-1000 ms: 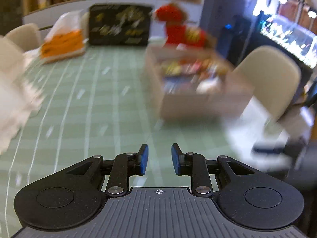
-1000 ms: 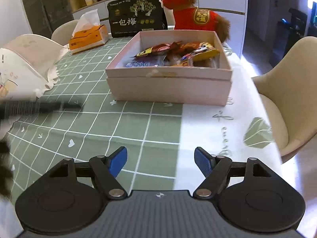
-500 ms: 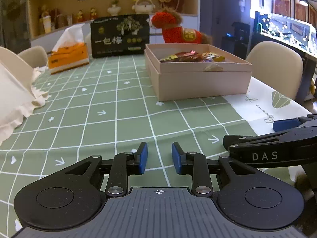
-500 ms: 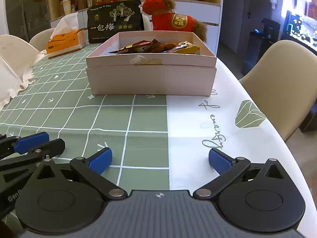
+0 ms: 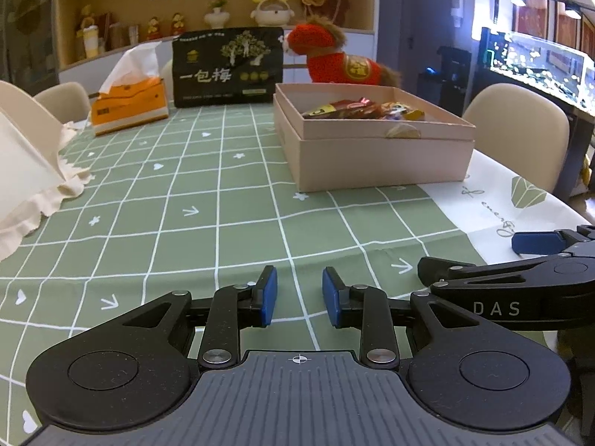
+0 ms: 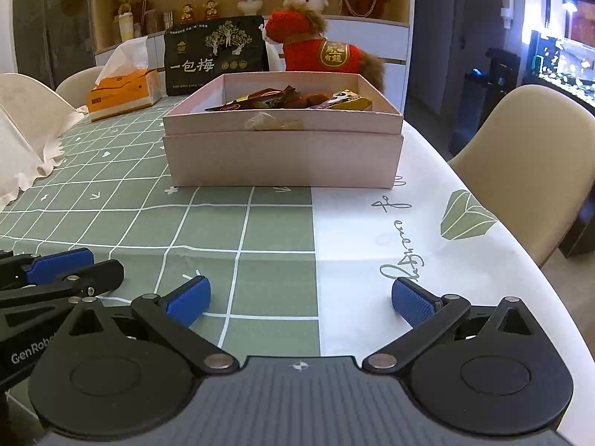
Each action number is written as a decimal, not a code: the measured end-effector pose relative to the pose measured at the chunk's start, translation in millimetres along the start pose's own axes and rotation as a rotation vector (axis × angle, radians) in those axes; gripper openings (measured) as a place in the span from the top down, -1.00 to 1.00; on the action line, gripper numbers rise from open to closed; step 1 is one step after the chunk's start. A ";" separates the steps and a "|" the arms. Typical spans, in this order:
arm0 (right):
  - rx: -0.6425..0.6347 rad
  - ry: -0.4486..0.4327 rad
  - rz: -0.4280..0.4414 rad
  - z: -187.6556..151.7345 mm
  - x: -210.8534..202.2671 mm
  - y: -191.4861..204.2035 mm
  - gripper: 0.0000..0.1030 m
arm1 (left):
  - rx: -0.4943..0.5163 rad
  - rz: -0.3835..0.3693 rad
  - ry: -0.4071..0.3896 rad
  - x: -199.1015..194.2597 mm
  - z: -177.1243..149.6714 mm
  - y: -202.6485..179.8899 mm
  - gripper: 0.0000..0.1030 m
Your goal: Organize snacks
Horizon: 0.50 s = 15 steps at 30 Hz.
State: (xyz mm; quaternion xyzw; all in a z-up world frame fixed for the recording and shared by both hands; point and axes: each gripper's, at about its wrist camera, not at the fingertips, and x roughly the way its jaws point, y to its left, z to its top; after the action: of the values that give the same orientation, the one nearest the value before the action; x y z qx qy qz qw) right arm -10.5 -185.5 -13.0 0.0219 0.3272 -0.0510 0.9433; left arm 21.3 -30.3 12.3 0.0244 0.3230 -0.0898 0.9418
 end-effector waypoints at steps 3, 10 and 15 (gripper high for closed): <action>0.000 0.000 0.000 -0.1 -0.1 0.0 -1.00 | -0.003 -0.001 0.000 -0.1 0.1 0.0 0.39; 0.000 0.000 0.000 0.1 -0.3 -0.1 -1.00 | -0.004 -0.003 0.000 0.1 0.2 0.4 0.40; 0.000 0.000 0.000 0.1 -0.4 0.0 -1.00 | 0.003 0.000 0.001 0.1 0.3 -0.1 0.40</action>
State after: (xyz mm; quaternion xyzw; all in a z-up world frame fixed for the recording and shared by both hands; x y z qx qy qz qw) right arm -10.8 -185.5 -12.6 0.0219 0.3273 -0.0512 0.9433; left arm 21.5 -30.4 12.5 0.0258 0.3231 -0.0901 0.9417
